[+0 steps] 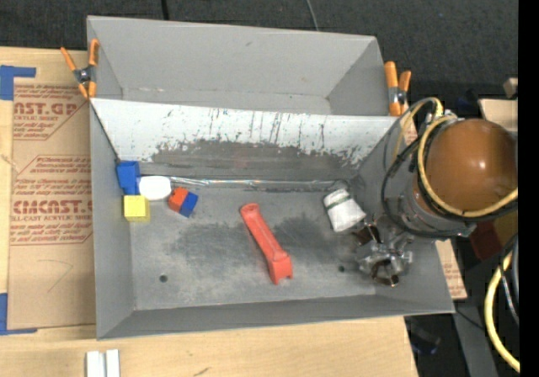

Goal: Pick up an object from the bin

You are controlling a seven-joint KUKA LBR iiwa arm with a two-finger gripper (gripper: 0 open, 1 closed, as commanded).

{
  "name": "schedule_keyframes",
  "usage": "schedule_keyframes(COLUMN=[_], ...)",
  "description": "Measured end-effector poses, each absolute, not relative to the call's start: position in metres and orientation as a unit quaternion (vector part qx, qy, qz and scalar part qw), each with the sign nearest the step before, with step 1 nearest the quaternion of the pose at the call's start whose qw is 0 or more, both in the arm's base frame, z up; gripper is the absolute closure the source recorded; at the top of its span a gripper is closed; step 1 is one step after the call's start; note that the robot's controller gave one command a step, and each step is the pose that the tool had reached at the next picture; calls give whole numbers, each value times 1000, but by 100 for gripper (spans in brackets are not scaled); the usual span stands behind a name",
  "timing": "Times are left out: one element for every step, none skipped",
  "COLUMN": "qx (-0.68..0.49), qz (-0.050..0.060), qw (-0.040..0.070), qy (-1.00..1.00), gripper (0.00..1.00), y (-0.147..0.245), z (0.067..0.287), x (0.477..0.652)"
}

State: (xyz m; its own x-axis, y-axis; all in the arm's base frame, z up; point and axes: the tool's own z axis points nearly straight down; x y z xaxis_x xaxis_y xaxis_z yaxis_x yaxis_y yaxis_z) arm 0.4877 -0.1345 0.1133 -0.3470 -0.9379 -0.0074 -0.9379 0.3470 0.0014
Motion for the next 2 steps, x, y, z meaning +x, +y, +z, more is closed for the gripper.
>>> schedule_keyframes(qx=[-572, -572], qz=[5, 7], qw=[1, 0], qy=[821, 821], gripper=[100, 100], y=[-134, -133], z=[119, 135], x=[487, 486])
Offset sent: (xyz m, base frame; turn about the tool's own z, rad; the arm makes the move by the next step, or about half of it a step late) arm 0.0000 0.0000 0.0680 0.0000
